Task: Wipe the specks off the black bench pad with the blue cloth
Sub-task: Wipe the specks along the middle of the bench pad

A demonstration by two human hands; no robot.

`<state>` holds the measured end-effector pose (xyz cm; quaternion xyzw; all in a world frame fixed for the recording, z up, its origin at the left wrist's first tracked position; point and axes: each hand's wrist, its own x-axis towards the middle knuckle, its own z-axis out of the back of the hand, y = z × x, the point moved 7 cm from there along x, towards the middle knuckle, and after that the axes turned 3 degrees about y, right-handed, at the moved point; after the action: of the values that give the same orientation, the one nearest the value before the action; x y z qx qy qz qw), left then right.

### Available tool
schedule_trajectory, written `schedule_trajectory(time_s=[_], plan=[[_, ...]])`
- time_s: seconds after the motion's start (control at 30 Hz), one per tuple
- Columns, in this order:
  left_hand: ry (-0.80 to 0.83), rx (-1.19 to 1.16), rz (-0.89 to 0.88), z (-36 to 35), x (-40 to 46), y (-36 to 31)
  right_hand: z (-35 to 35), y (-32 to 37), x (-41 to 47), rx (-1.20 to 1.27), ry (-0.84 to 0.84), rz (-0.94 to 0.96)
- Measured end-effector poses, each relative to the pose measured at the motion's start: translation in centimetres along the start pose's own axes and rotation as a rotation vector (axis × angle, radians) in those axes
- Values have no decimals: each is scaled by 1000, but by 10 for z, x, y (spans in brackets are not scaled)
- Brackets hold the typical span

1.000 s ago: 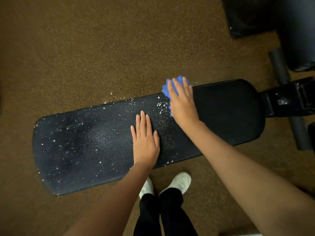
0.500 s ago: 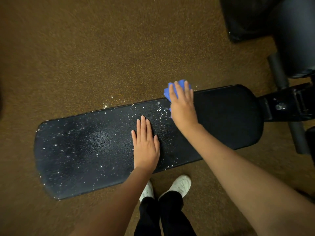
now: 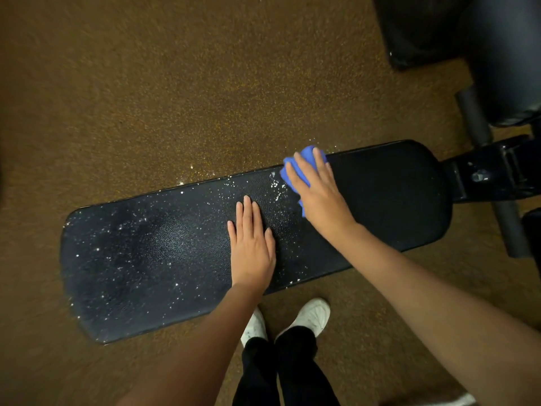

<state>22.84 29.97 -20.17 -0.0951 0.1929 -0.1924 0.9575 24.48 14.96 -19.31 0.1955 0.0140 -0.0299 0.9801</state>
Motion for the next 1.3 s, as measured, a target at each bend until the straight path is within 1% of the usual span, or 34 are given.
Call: schedule_trajectory(time_s=[0.07,0.1,0.17,0.23,0.3,0.33,0.37,0.43,0.5,0.57,0.6,0.7,0.77,0.8,0.83,0.9,0.97,1.0,1.03,1.13,1.17,1.2,1.23,1.3], plan=[[6,-7,-2,0,0,-1,4,-1,-14,3,37,118],[5,-8,-1,0,0,-1,6,-6,-15,19,40,125],[10,-13,0,0,0,-1,7,-16,-5,31,36,44],[15,-1,-8,0,0,-1,8,-21,17,50,-4,-86],[11,3,-16,-1,0,0,4,-24,35,51,14,-197],[13,1,-17,-1,-1,0,2,-23,36,56,22,-213],[14,-3,-16,-2,-1,1,1,-20,34,60,9,-194],[11,-6,-15,-2,-1,1,3,-8,15,45,-12,-79],[16,-15,-11,-2,0,1,1,-4,-10,25,31,11],[23,-27,-15,-1,0,1,5,-11,-20,27,53,23],[23,-31,-22,0,-1,1,6,-18,-16,31,39,-11],[27,-42,-51,1,-1,2,14,-33,16,62,-9,-191],[26,-46,-61,2,-2,2,11,-32,36,71,27,-292],[26,-53,-61,3,-2,2,10,-27,38,75,38,-302],[26,-60,-58,3,-2,2,8,-21,36,80,40,-270],[29,-67,-50,4,-1,2,7,-10,21,67,47,-91],[39,-77,-55,5,-1,2,8,-13,-3,30,78,71],[46,-83,-59,5,-1,2,12,-20,-10,14,71,96],[49,-86,-65,5,-1,3,16,-27,-13,5,49,63],[57,-85,-91,6,-2,4,20,-40,-10,19,-22,-201],[60,-85,-96,5,-2,5,18,-35,-9,20,-38,-251],[60,-85,-99,4,-2,5,15,-26,-11,16,-52,-255],[58,-84,-99,4,-2,5,10,-16,-15,10,-48,-214],[46,-87,-96,5,-3,4,-1,2,-33,-24,8,-40]])
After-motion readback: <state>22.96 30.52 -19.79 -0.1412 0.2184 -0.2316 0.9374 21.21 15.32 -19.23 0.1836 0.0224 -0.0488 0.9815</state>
